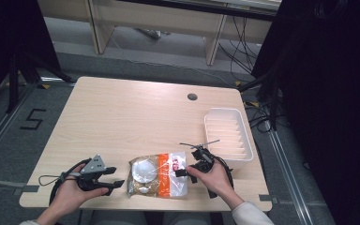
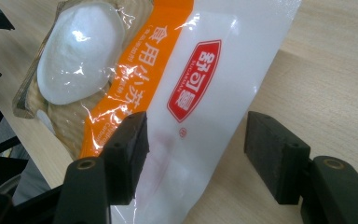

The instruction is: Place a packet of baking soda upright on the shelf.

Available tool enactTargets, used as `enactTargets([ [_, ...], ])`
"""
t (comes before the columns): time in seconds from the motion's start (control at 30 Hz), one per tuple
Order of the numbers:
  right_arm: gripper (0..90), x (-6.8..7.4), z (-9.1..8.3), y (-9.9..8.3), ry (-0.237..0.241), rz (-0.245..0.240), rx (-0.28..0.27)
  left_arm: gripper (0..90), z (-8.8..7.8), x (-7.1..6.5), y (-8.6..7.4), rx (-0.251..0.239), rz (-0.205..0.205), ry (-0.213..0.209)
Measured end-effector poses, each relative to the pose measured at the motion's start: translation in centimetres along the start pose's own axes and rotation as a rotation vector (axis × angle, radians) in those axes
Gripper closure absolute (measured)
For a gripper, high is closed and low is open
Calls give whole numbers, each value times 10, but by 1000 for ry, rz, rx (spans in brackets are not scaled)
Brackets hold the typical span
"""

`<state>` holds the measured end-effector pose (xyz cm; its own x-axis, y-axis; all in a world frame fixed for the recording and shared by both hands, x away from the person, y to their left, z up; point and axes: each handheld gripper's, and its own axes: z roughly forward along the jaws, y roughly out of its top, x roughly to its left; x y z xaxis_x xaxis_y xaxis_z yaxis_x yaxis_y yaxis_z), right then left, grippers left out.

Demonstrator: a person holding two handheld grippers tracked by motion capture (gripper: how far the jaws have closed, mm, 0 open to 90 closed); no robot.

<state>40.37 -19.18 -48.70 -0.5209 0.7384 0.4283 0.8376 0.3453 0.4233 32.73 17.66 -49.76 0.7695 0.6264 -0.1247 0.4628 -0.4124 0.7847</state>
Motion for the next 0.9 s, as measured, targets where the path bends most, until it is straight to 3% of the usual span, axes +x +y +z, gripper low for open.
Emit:
enactTargets([
  [0.17,405,0,2,0,12,8,19,414,4,-4,1,-15,-30,-13],
  [0.27,406,0,2,1,-10,35,30,422,7,-5,3,-15,-18,-35],
  [0.33,406,-1,3,1,8,10,16,424,9,-8,3,-14,-38,-27],
  [0.43,406,-1,4,2,21,3,16,428,10,-7,3,-8,-18,-39],
  [0.57,408,1,8,4,31,9,26,437,10,-8,3,-13,-40,-40],
  [0.9,423,5,13,10,34,11,34,441,10,-6,3,4,-16,-36],
])
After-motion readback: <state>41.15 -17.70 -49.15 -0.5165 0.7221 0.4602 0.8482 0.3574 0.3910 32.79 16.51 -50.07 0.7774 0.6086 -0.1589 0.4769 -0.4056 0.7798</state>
